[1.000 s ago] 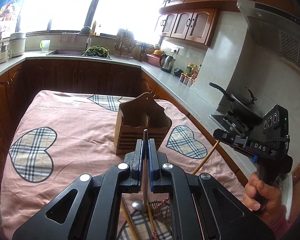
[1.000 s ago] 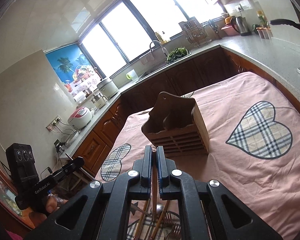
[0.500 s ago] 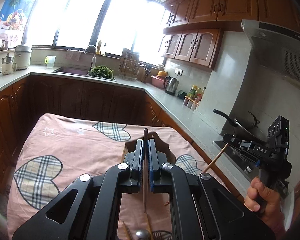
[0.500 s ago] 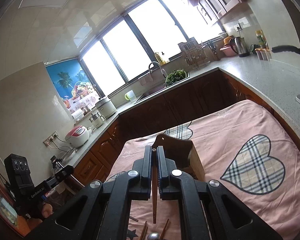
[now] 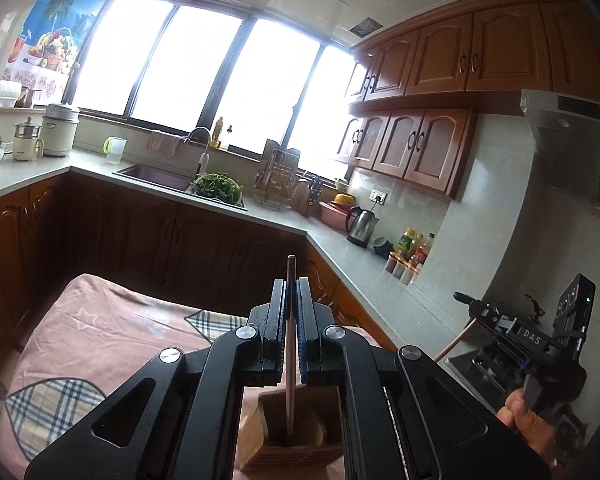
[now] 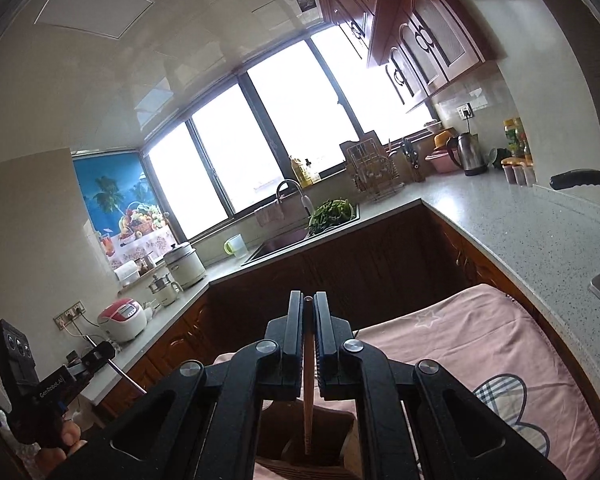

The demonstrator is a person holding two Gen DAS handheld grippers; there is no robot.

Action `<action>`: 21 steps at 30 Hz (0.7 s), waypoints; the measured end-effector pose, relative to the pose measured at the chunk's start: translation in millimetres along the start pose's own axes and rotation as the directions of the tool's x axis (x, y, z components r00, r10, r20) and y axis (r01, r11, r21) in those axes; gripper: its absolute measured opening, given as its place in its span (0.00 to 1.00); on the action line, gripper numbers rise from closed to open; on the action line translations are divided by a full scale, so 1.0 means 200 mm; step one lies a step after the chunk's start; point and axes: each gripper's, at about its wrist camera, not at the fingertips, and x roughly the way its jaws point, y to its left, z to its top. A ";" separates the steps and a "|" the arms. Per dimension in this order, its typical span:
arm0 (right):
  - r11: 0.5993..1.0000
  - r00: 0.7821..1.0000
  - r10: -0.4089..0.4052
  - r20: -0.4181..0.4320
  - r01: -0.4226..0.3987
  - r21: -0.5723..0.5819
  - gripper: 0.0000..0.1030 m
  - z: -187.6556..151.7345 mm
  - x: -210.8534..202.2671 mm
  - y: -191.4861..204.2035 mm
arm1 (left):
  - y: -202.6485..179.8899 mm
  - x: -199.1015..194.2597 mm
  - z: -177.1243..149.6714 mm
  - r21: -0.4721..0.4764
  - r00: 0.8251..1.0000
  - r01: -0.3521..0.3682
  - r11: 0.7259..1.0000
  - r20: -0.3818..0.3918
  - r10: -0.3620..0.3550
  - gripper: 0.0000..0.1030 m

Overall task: Organize utensils
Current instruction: 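Lower both chopsticks into the holder and open both tools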

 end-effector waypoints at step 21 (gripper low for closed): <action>0.999 0.981 -0.048 -0.188 0.050 0.005 0.08 -0.42 0.36 -0.17 | 0.13 0.44 -0.47 -0.007 0.973 -0.058 0.998 -0.222 0.055 0.05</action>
